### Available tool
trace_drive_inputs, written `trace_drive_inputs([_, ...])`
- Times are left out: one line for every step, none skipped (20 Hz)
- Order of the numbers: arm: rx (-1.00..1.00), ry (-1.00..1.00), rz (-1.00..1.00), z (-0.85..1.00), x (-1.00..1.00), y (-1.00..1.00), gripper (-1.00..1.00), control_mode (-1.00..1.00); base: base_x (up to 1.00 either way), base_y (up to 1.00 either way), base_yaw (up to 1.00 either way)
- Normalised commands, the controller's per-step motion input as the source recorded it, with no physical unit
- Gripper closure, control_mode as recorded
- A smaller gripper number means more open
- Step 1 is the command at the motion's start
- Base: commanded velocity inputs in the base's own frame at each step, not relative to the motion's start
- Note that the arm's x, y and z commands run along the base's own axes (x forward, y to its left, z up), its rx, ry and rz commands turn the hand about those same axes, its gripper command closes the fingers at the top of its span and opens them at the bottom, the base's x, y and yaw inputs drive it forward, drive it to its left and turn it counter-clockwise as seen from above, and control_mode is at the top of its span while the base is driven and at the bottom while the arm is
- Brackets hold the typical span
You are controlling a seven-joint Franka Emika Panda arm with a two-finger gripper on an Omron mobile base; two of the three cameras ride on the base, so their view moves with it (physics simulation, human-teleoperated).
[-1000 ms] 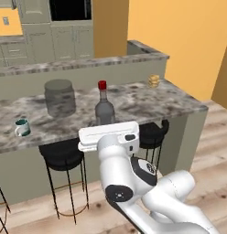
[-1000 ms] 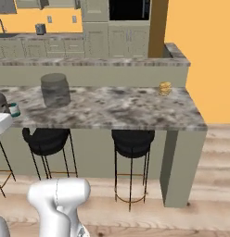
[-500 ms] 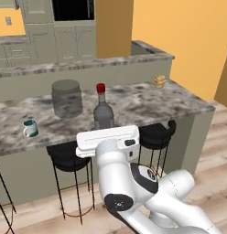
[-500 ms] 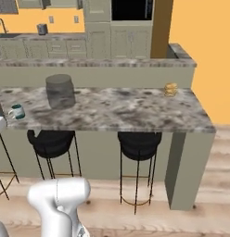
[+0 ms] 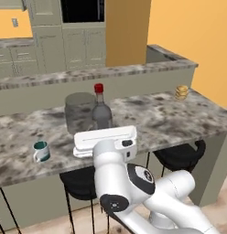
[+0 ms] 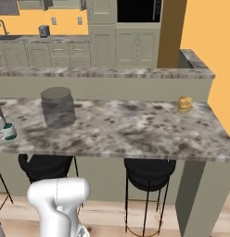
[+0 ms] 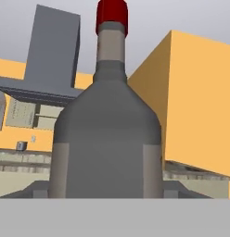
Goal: Open the cabinet directly in front. Then move the liquor and the mug to the dining counter with the jar on it.
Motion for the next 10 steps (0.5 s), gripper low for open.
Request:
trace_drive_inputs([0.0,0.0,0.0,0.0,0.0,0.0,1.0,1.0,0.32,-0.63,0.14])
trace_drive_inputs([0.0,0.0,0.0,0.0,0.0,0.0,1.0,1.0,0.26,-0.62,0.11])
trace_drive_inputs([0.0,0.0,0.0,0.0,0.0,0.0,1.0,1.0,0.25,-0.52,0.09])
trace_drive_inputs([0.0,0.0,0.0,0.0,0.0,0.0,1.0,1.0,0.12,-0.44,0.04])
trace_drive_inputs([0.0,0.0,0.0,0.0,0.0,0.0,1.0,1.0,0.12,-0.33,0.01])
trace_drive_inputs([0.0,0.0,0.0,0.0,0.0,0.0,1.0,1.0,0.05,-0.19,0.04])
trace_drive_inputs([0.0,0.0,0.0,0.0,0.0,0.0,1.0,1.0,0.0,-0.16,0.08])
trace_drive_inputs([0.03,0.0,0.04,0.0,0.0,-0.22,1.0,-1.0,0.0,0.0,0.0])
trace_drive_inputs([0.05,0.0,0.0,0.0,0.32,-0.36,1.0,-1.0,0.0,0.0,0.0])
trace_drive_inputs([0.08,0.06,0.0,0.0,0.49,-0.44,1.0,-1.0,0.0,0.0,0.0])
